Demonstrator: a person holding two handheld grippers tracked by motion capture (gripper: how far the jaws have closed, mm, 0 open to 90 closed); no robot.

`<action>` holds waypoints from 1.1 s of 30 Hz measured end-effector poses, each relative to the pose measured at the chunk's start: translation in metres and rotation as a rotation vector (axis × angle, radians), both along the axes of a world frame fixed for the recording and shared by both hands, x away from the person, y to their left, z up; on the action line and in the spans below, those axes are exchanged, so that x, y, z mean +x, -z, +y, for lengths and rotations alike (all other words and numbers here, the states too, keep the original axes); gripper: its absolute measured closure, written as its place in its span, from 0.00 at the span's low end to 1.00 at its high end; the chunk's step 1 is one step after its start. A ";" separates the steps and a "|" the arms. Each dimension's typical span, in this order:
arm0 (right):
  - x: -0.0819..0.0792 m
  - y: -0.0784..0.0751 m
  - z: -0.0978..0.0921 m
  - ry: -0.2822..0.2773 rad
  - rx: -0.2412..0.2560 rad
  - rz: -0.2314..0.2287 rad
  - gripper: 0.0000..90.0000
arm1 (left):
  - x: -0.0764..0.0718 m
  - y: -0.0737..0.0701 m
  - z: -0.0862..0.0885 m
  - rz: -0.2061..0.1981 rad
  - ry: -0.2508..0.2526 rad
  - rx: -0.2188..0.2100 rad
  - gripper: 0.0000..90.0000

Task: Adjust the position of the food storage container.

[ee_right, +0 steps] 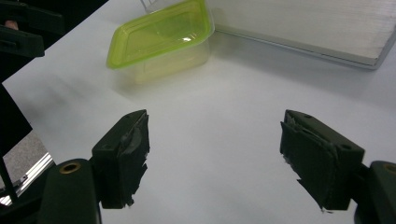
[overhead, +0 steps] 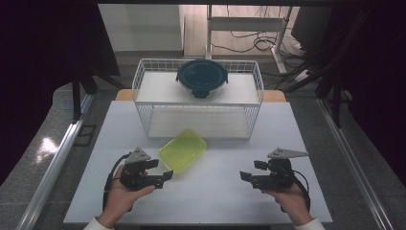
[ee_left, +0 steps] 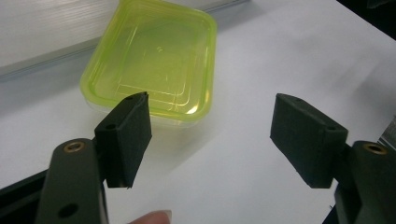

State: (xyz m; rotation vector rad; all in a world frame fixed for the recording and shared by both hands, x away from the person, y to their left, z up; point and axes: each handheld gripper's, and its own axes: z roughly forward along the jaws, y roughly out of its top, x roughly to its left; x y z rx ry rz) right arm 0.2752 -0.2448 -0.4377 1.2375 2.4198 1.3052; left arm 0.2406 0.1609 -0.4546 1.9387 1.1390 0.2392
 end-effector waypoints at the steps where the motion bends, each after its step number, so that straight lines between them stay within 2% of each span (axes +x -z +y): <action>1: 0.000 0.000 0.000 0.002 -0.002 -0.001 0.26 | 0.001 0.000 0.000 0.005 0.001 -0.001 0.32; 9: 0.002 0.005 0.000 0.013 -0.029 0.013 0.26 | 0.006 0.000 0.004 -0.005 -0.025 0.009 0.36; 14: 0.003 0.006 0.000 0.015 -0.032 0.018 0.26 | 0.018 0.003 0.004 -0.007 -0.044 0.029 0.42; 19: 0.003 0.006 0.000 0.020 -0.033 0.019 0.27 | 0.036 0.002 -0.001 -0.035 -0.042 0.073 0.48; 23: 0.004 0.007 -0.002 0.028 -0.034 0.022 0.27 | 0.057 0.002 -0.006 -0.049 -0.049 0.112 0.55; 26: 0.005 0.008 -0.004 0.038 -0.039 0.029 0.27 | 0.075 0.002 -0.011 -0.057 -0.043 0.157 0.59; 28: 0.006 0.008 -0.005 0.041 -0.040 0.027 0.27 | 0.085 0.003 -0.012 -0.055 -0.040 0.168 0.63; 33: 0.007 0.009 -0.007 0.052 -0.039 0.033 0.27 | 0.105 0.007 -0.015 -0.077 -0.049 0.225 0.74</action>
